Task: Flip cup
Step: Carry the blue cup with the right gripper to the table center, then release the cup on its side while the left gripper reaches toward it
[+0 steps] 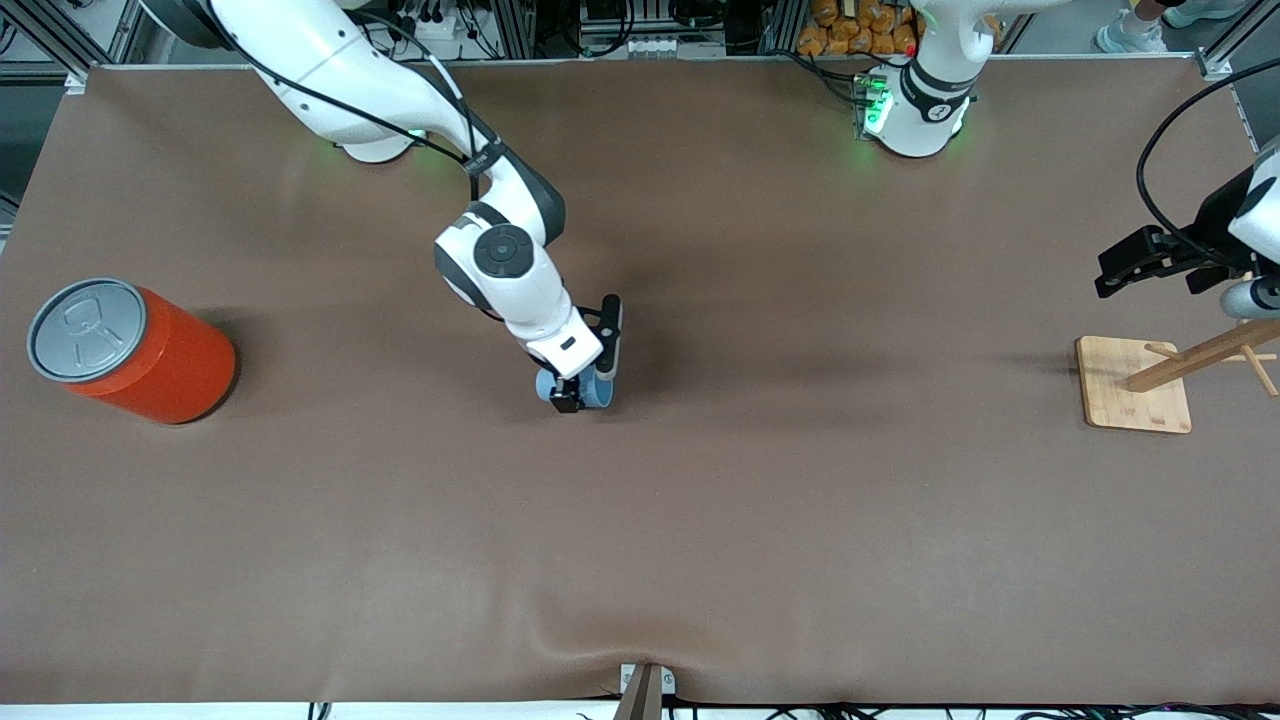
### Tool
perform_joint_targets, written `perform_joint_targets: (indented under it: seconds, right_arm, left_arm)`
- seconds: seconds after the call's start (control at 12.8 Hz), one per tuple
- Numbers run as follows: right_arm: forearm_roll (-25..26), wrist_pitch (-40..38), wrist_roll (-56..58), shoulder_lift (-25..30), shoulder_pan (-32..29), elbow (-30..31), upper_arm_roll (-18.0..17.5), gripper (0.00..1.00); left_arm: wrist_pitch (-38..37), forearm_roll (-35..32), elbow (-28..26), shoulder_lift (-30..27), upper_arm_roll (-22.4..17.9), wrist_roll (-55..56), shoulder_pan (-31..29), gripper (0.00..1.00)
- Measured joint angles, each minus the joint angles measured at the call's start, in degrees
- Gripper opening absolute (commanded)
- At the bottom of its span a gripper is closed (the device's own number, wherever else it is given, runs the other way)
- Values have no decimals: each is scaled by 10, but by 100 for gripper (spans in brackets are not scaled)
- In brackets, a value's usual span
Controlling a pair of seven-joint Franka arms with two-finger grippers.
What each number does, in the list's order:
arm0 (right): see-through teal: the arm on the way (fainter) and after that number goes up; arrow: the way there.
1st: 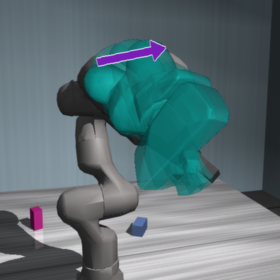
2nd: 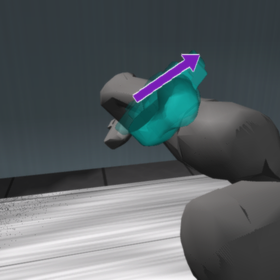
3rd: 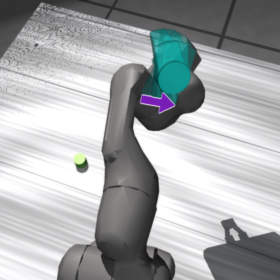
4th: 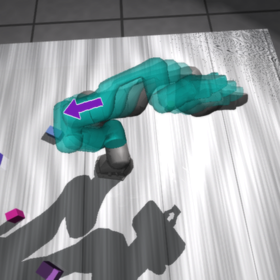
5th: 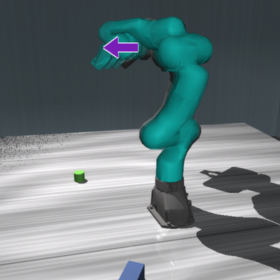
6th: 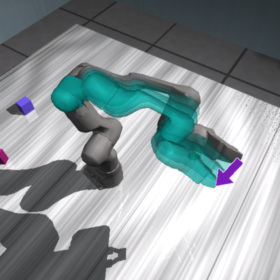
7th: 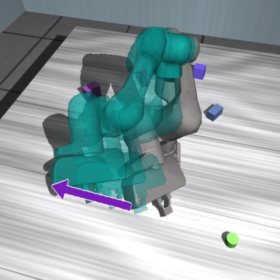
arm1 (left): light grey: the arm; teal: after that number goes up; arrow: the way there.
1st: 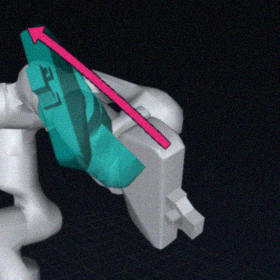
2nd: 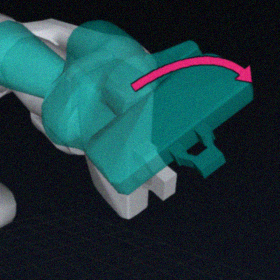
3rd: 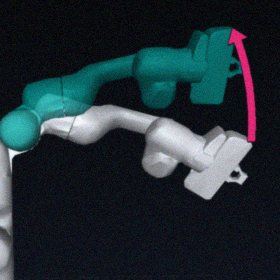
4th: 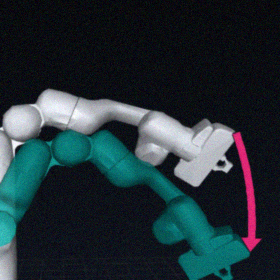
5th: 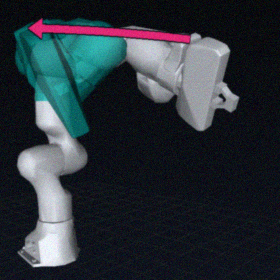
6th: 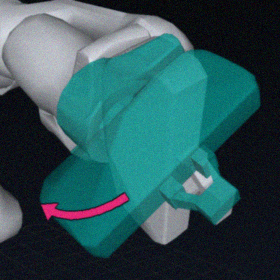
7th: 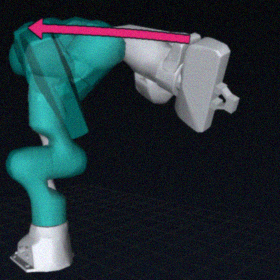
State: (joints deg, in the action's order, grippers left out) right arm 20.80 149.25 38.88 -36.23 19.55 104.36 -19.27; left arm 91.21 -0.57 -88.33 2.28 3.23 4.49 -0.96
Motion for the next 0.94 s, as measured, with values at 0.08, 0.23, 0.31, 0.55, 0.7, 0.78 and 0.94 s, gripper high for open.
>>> perform_joint_targets:
  seconds: [0.08, 0.23, 0.31, 0.55, 0.7, 0.78, 0.94]
  right_arm:
    - [21, 5, 0, -9, 2, -5, 0, 100]
    - [38, 7, 0, -15, 2, -13, 2, 100]
    - [40, 7, 0, -15, 2, -16, 2, 100]
    - [40, -22, -12, 2, -2, -30, 5, 100]
    - [35, -76, -37, 35, -16, -39, 6, 100]
    - [18, -104, -45, 56, -25, -43, 7, 100]
    - [-33, -162, -50, 96, -53, -51, 10, 100]
  left_arm:
    - [0, 0, 1, 0, 1, 0, 0, 100]
    - [-4, 0, 1, 0, 2, 0, 0, 100]
    - [-8, 0, 1, 0, 3, 0, 1, 100]
    - [-15, 0, 0, 1, 7, 0, 3, 100]
    - [-17, 3, -2, 6, 16, 0, 7, 100]
    - [-17, 9, -3, 14, 22, 0, 11, 100]
    - [-17, 49, -3, 36, 32, 0, 17, 100]
